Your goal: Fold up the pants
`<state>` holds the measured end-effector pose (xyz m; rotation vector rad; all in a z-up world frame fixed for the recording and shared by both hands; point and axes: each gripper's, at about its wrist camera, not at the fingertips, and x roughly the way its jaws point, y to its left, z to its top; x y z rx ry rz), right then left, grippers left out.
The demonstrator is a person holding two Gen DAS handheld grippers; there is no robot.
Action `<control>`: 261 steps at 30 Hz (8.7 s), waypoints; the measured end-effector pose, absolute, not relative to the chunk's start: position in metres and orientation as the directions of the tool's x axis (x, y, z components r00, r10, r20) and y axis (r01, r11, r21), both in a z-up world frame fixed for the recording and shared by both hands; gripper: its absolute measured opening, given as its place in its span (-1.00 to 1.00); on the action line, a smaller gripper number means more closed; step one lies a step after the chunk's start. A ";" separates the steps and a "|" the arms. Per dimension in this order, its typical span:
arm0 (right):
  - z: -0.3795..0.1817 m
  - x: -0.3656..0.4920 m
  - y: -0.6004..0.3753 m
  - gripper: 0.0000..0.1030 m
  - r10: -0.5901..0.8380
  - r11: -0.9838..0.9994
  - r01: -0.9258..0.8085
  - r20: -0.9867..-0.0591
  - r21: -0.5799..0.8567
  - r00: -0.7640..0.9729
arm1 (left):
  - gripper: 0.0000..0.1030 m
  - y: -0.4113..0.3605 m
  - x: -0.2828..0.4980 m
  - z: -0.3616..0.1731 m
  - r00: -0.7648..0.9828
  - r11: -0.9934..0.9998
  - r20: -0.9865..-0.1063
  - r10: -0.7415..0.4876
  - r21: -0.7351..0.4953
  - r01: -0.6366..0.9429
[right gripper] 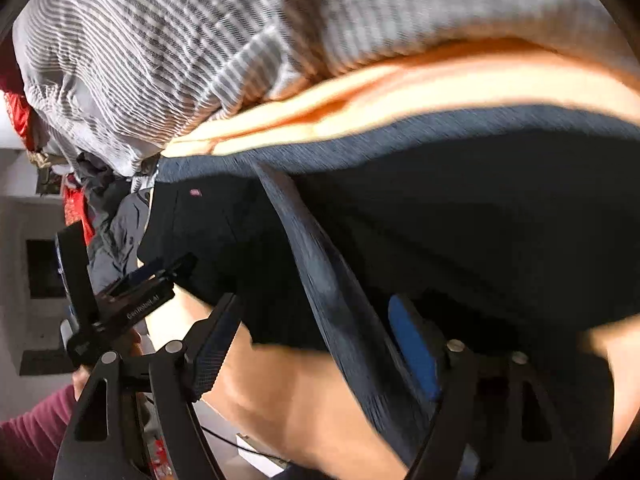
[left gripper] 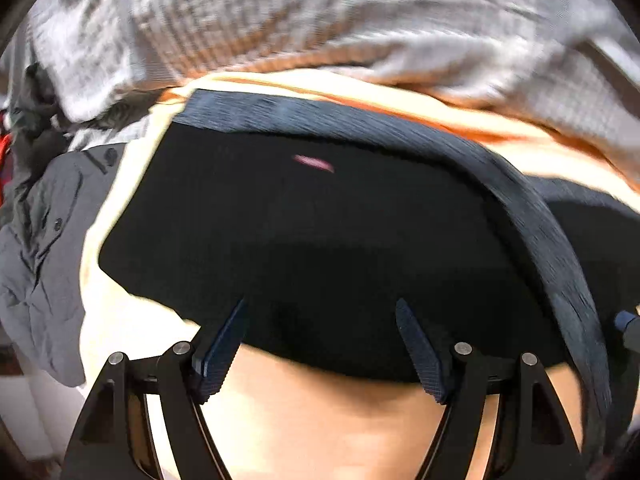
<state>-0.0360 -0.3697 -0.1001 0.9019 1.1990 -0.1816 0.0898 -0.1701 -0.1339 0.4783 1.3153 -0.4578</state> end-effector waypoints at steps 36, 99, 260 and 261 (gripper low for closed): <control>-0.162 -0.426 -0.363 -0.65 0.209 0.173 0.801 -0.816 0.573 0.539 | 0.49 -0.305 -0.155 -0.167 -0.085 0.511 -0.993 -0.084 -0.116 0.852; -0.092 -0.373 -0.626 -0.20 0.318 0.232 0.573 -0.618 0.786 0.719 | -0.80 -0.479 -0.029 -0.113 -0.162 0.714 -0.944 -0.286 -0.323 0.622; -0.132 -0.105 -0.421 -0.73 0.106 0.543 0.762 -0.929 0.353 0.355 | 0.73 -0.212 0.078 -0.191 0.098 0.604 -0.993 -0.070 0.036 0.796; -0.141 -0.108 -0.422 -0.74 0.115 0.535 0.778 -0.941 0.329 0.319 | 0.74 -0.206 0.069 -0.193 0.131 0.589 -0.988 -0.078 0.060 0.806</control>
